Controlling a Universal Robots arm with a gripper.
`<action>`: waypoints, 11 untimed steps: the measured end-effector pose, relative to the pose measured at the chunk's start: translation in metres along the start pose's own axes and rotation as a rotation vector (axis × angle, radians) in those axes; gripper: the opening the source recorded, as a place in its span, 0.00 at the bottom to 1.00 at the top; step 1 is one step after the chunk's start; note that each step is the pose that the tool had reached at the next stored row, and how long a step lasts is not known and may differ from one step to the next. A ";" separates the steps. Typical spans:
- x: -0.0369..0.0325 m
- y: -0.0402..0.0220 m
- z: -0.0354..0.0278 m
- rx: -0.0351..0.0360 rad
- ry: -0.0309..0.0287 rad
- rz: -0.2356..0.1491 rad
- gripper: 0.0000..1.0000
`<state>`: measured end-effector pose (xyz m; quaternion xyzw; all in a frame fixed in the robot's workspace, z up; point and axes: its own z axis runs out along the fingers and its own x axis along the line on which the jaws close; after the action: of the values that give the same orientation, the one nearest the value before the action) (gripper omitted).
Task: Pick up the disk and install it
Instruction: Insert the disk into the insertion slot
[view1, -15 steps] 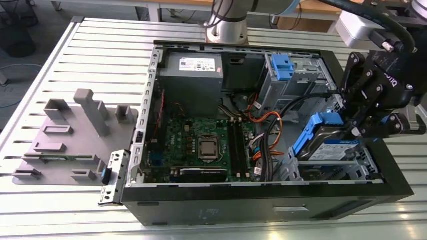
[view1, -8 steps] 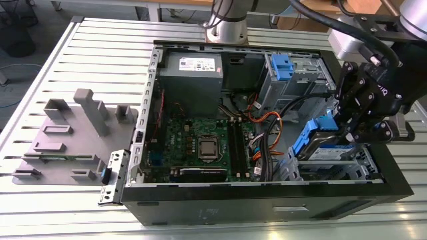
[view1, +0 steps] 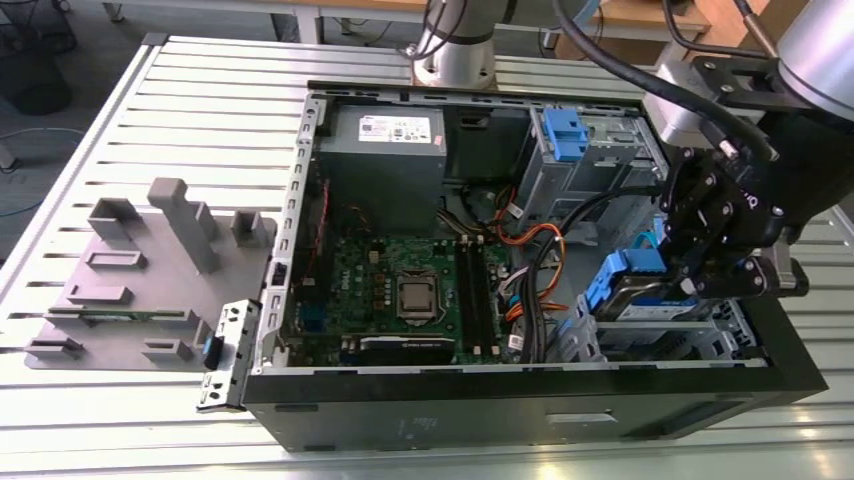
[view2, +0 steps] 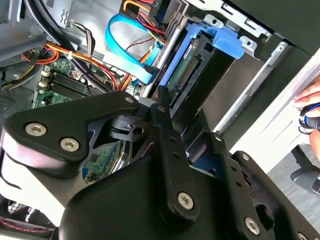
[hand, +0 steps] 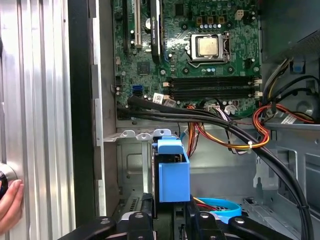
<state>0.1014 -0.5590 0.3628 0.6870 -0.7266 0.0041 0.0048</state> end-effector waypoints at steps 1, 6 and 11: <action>0.0000 0.0000 0.0017 0.0000 0.0003 0.000 0.35; -0.0002 0.0000 0.0111 -0.0001 -0.0004 0.000 0.35; -0.0002 0.0000 0.0184 -0.0003 0.0001 0.000 0.35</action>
<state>0.1014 -0.5590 0.3444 0.6870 -0.7266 0.0040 0.0050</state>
